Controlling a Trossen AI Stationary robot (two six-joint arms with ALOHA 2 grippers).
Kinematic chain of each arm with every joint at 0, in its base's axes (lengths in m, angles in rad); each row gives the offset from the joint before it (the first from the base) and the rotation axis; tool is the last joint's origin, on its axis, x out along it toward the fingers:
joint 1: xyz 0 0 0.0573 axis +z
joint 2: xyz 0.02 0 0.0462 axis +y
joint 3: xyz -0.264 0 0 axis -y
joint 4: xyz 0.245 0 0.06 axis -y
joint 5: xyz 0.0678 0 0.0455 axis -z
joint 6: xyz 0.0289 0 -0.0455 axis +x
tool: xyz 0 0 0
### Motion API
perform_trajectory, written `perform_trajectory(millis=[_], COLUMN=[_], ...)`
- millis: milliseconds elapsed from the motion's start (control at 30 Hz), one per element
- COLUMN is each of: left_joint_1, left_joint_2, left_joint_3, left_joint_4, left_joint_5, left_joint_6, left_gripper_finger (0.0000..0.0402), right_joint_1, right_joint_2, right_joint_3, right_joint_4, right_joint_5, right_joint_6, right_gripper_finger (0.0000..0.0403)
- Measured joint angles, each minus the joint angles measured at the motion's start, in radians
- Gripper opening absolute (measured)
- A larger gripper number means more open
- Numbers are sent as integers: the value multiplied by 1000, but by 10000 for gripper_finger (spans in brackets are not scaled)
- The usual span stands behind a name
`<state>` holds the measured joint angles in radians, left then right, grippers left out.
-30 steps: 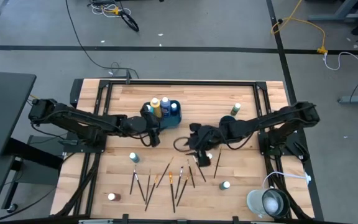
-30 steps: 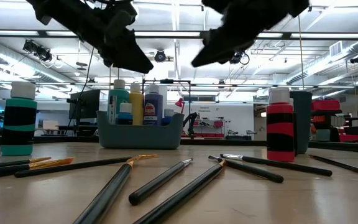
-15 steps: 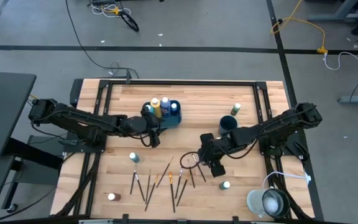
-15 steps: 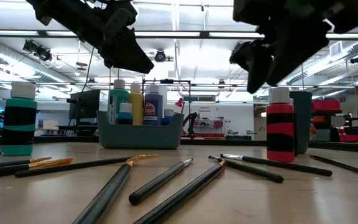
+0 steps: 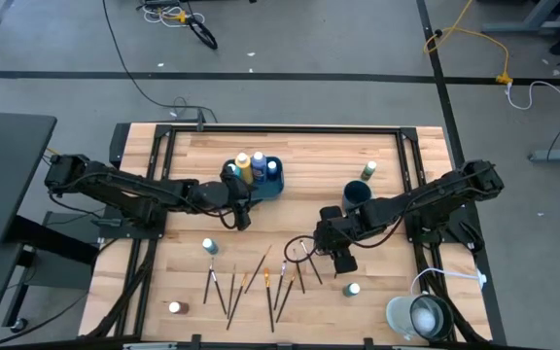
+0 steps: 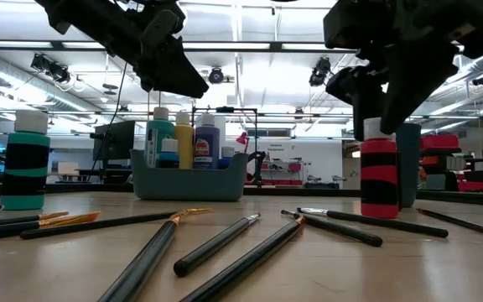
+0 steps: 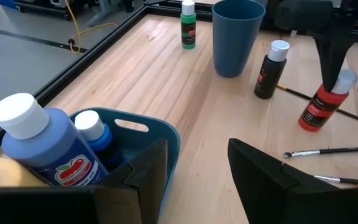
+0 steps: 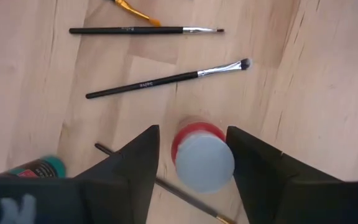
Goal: Pick & Place Paint Supplies
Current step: Put the red paint bottle into the blue bin
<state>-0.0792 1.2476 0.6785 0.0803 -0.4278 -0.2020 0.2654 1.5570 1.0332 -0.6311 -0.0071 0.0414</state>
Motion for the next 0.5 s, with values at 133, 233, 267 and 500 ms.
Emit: perform_trajectory(millis=[133,233,267,500], left_joint_1=[0,0,0,0], left_joint_2=[0,0,0,0], left_joint_3=[0,0,0,0], left_joint_4=[0,0,0,0], left_joint_5=[0,0,0,8], left_joint_6=[3,12,13,12], left_gripper_finger=[178,178,178,178], right_joint_1=[0,0,0,0], right_joint_2=[0,0,0,0], right_joint_3=[0,0,0,0], right_joint_4=[-21,-27,-26,17], right_joint_5=[0,0,0,-1], right_joint_6=[2,2,2,-5], right_gripper_finger=[151,123,117,124])
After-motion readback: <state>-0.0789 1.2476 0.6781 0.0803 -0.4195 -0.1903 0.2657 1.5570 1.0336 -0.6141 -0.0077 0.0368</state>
